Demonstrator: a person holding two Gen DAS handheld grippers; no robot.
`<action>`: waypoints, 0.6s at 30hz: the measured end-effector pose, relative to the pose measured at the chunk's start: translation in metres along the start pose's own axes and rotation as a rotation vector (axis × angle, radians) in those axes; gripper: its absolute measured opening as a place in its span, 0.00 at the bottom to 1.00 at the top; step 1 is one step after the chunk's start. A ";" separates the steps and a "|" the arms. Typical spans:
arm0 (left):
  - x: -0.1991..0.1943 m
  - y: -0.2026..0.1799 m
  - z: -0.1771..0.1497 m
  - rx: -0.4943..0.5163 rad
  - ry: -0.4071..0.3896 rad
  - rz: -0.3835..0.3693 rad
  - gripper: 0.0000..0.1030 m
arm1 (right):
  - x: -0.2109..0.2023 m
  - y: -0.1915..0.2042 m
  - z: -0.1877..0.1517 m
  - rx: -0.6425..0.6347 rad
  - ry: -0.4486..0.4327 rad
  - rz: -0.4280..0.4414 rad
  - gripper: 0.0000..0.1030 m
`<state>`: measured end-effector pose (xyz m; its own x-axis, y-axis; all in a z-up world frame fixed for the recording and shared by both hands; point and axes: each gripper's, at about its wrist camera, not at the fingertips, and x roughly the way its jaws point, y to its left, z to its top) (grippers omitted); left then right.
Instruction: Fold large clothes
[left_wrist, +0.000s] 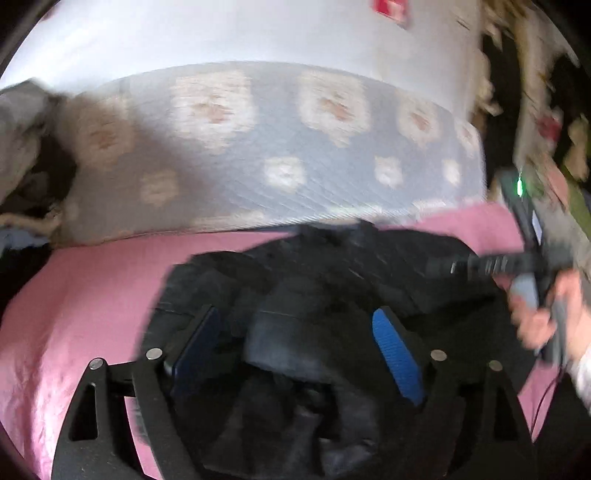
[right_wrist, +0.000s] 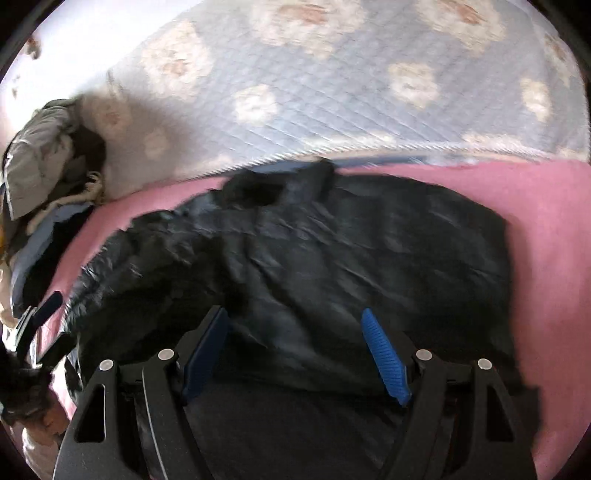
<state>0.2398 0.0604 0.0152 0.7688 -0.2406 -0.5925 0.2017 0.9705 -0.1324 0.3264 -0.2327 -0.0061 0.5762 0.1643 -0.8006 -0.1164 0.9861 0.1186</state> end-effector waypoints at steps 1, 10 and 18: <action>-0.001 0.009 0.002 -0.016 -0.003 0.033 0.82 | 0.009 0.010 0.003 -0.028 -0.003 0.018 0.75; 0.000 0.070 0.014 -0.061 -0.072 0.301 0.82 | 0.095 0.063 -0.004 -0.091 0.125 0.146 0.62; -0.006 0.068 0.009 -0.080 -0.109 0.369 0.82 | 0.068 0.043 -0.001 -0.093 0.028 0.054 0.10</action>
<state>0.2543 0.1274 0.0175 0.8416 0.1281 -0.5247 -0.1445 0.9895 0.0097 0.3597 -0.1797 -0.0556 0.5441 0.2155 -0.8109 -0.2218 0.9690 0.1086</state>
